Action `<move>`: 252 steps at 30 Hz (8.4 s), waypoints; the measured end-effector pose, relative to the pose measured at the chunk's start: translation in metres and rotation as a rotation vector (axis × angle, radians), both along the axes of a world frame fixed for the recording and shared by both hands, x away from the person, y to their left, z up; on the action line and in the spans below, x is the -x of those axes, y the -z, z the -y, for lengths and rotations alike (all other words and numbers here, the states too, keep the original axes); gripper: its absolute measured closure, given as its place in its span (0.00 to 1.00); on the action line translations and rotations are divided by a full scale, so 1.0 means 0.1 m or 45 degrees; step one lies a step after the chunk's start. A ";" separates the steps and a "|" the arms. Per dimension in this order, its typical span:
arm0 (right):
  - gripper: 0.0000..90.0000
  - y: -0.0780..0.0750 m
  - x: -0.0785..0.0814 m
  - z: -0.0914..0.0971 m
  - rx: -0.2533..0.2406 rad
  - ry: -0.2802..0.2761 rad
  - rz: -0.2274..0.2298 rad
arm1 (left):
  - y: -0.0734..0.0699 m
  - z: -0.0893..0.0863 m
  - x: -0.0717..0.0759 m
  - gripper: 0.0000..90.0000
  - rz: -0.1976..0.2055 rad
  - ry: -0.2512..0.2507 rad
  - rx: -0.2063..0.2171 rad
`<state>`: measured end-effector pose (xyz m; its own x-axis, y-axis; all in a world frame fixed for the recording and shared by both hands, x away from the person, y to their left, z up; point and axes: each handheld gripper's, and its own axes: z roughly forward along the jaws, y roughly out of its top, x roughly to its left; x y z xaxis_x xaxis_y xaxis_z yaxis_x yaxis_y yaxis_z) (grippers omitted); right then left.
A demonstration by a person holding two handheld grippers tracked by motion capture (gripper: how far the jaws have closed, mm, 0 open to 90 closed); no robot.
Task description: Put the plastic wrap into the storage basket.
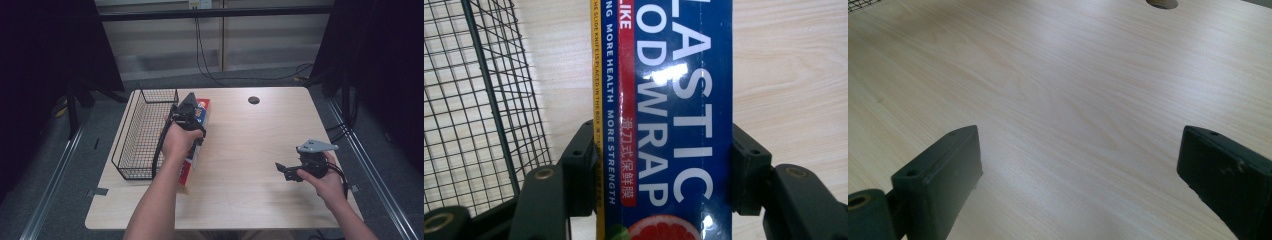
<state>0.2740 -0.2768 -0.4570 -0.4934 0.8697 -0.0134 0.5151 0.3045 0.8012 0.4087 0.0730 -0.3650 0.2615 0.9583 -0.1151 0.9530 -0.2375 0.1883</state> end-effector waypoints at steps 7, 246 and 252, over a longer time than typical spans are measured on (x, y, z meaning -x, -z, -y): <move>0.04 0.00 -0.01 0.02 -0.007 0.007 0.003 | -0.04 -0.03 0.00 0.48 0.005 -0.012 -0.003; 0.05 0.05 -0.02 0.02 0.001 0.000 -0.028 | 0.28 -1.21 -0.35 0.47 -0.079 -0.332 -0.051; 0.05 0.06 -0.02 0.01 0.001 -0.003 -0.034 | 0.28 -1.23 -0.35 0.47 -0.073 -0.329 -0.050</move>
<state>0.2764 -0.2778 -0.4626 -0.4957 0.8685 -0.0008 0.5354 0.3063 0.7871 0.4432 0.1956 -0.3931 0.0018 0.9965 -0.0838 0.9918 0.0089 0.1276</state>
